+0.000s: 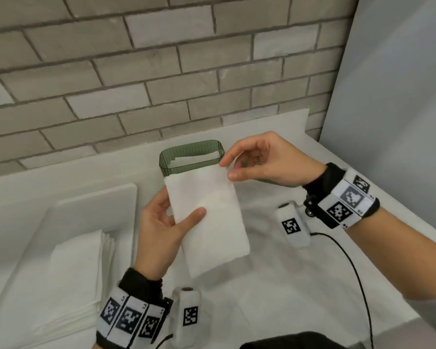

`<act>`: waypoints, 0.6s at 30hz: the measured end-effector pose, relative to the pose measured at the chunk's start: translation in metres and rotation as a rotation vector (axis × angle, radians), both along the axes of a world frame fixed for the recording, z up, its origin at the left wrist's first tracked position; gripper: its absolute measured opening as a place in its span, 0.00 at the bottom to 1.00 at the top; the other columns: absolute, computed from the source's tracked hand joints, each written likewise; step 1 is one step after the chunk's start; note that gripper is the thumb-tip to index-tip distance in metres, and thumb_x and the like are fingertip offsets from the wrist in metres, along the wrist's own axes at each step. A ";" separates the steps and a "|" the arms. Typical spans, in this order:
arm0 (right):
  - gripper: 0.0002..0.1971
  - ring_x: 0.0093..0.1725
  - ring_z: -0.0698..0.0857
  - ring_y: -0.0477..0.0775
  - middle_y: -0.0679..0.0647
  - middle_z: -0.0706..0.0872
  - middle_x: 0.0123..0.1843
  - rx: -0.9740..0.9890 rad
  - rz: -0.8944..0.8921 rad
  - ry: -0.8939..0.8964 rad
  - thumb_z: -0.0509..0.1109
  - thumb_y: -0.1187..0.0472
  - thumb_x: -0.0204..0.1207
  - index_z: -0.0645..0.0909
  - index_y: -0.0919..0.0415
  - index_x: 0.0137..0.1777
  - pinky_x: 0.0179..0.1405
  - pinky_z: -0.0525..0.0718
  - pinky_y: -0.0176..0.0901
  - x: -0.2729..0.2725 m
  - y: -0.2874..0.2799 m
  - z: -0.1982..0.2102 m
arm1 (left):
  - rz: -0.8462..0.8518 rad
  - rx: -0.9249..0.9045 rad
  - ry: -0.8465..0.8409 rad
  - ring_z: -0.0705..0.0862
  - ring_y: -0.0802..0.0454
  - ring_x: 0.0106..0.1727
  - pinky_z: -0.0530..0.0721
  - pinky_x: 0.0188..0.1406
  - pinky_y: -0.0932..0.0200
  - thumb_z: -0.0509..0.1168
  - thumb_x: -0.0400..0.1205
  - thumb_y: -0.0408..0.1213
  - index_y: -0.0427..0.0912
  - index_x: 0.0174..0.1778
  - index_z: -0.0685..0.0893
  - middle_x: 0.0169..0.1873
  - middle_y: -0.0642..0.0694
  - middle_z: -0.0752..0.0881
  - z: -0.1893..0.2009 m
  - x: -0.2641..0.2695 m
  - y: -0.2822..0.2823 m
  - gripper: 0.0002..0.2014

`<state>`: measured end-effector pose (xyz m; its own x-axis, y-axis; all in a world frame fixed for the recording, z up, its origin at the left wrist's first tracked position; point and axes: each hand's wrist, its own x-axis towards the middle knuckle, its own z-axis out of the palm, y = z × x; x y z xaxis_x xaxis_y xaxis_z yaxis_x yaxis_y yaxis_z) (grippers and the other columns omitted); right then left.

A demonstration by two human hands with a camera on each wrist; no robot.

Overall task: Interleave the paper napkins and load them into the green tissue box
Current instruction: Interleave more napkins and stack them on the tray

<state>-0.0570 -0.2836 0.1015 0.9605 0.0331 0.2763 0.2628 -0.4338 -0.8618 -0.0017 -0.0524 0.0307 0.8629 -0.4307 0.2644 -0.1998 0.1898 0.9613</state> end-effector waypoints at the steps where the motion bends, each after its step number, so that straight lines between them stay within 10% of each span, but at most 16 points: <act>1: 0.11 0.42 0.86 0.56 0.55 0.91 0.49 -0.032 -0.029 0.042 0.81 0.65 0.69 0.88 0.63 0.52 0.47 0.83 0.44 -0.010 -0.015 -0.004 | 0.022 -0.002 -0.016 0.88 0.47 0.63 0.91 0.53 0.54 0.75 0.71 0.20 0.39 0.70 0.80 0.63 0.44 0.88 -0.003 0.003 0.004 0.31; 6: 0.12 0.42 0.84 0.43 0.48 0.87 0.55 -0.616 -0.238 0.580 0.82 0.52 0.67 0.87 0.44 0.50 0.45 0.79 0.31 -0.066 -0.091 -0.058 | 0.061 -0.051 -0.036 0.87 0.44 0.66 0.91 0.52 0.48 0.76 0.71 0.19 0.72 0.79 0.61 0.77 0.36 0.75 -0.020 0.014 0.017 0.53; 13: 0.40 0.61 0.76 0.52 0.49 0.71 0.61 -0.675 -0.325 0.885 0.82 0.41 0.63 0.70 0.47 0.73 0.63 0.76 0.43 -0.093 -0.099 -0.124 | 0.100 0.054 0.025 0.88 0.46 0.62 0.90 0.53 0.60 0.77 0.72 0.23 0.46 0.58 0.89 0.61 0.47 0.89 -0.035 0.023 0.013 0.20; 18: 0.34 0.59 0.77 0.56 0.50 0.70 0.57 -0.745 -0.298 0.860 0.83 0.42 0.59 0.71 0.41 0.63 0.62 0.79 0.54 -0.077 -0.093 -0.130 | 0.091 0.084 0.038 0.90 0.54 0.55 0.91 0.49 0.62 0.77 0.72 0.23 0.42 0.55 0.89 0.60 0.46 0.89 -0.039 0.023 0.012 0.17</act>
<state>-0.1339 -0.3764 -0.0282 0.8185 -0.3445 -0.4597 -0.4787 -0.8515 -0.2140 0.0214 -0.0404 -0.0083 0.9083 -0.3692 0.1970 -0.1754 0.0915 0.9802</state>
